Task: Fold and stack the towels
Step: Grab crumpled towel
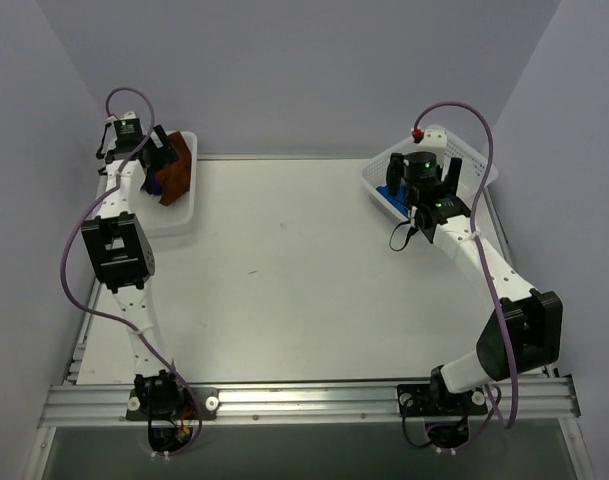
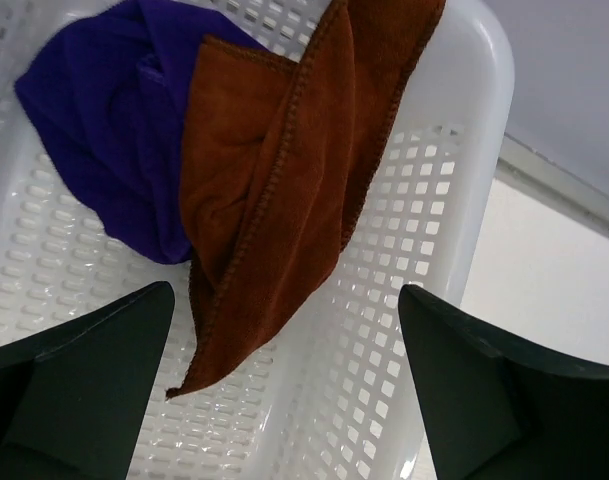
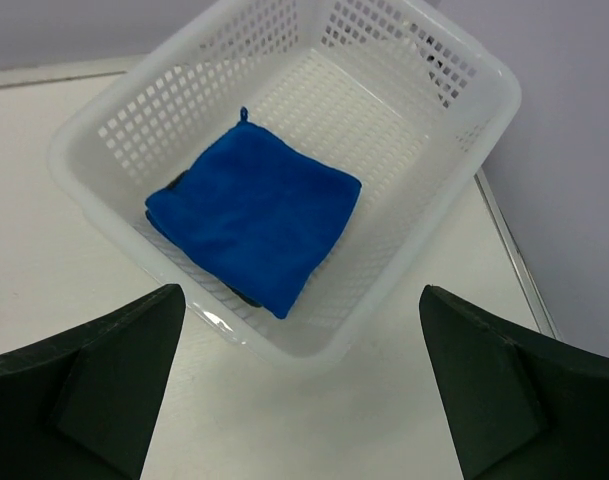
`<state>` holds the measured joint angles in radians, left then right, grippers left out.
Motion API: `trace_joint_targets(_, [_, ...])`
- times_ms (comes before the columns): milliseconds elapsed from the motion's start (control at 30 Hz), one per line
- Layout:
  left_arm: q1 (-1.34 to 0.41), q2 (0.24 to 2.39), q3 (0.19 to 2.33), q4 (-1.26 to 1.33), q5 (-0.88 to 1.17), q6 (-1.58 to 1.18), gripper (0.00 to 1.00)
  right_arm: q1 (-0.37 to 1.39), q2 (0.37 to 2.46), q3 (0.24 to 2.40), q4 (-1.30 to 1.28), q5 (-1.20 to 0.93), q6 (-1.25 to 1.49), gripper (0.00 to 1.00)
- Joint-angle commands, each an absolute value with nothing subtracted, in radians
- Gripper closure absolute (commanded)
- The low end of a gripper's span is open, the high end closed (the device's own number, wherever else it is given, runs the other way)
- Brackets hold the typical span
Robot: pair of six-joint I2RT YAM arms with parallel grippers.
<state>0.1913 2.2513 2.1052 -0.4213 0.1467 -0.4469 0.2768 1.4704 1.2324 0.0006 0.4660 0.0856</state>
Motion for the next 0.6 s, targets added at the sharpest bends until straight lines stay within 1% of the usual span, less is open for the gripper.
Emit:
trace_joint_targets(0, [0.196, 2.275, 2.189, -0.494, 0.254, -0.365, 0.06, 0.281, 1.486, 1.253, -0.041, 0.537, 0.110, 0.00])
trace_joint_targets(133, [0.198, 2.309, 2.183, -0.508, 0.268, -0.354, 0.06, 0.281, 1.493, 1.252, -0.052, 0.548, 0.104, 0.00])
trace_joint_targets(333, [0.198, 2.309, 2.094, -0.476, 0.175, -0.336, 0.05, 0.279, 1.508, 1.255, -0.064, 0.560, 0.087, 0.00])
trace_joint_targets(400, [0.198, 2.315, 2.072, -0.471, 0.173, -0.327, 0.04, 0.279, 1.519, 1.259, -0.077, 0.568, 0.083, 0.00])
trace_joint_targets(467, [0.196, 2.327, 2.071, -0.477, 0.176, -0.322, 0.00, 0.278, 1.523, 1.262, -0.087, 0.580, 0.084, 0.00])
trace_joint_targets(500, [0.198, 2.332, 2.074, -0.480, 0.178, -0.322, 0.06, 0.278, 1.523, 1.262, -0.087, 0.581, 0.084, 0.00])
trace_joint_targets(533, [0.198, 2.336, 2.075, -0.483, 0.176, -0.322, 0.08, 0.278, 1.523, 1.262, -0.087, 0.586, 0.084, 0.00])
trace_joint_targets(567, [0.196, 2.338, 2.077, -0.488, 0.178, -0.322, 0.19, 0.279, 1.523, 1.262, -0.089, 0.589, 0.090, 0.00])
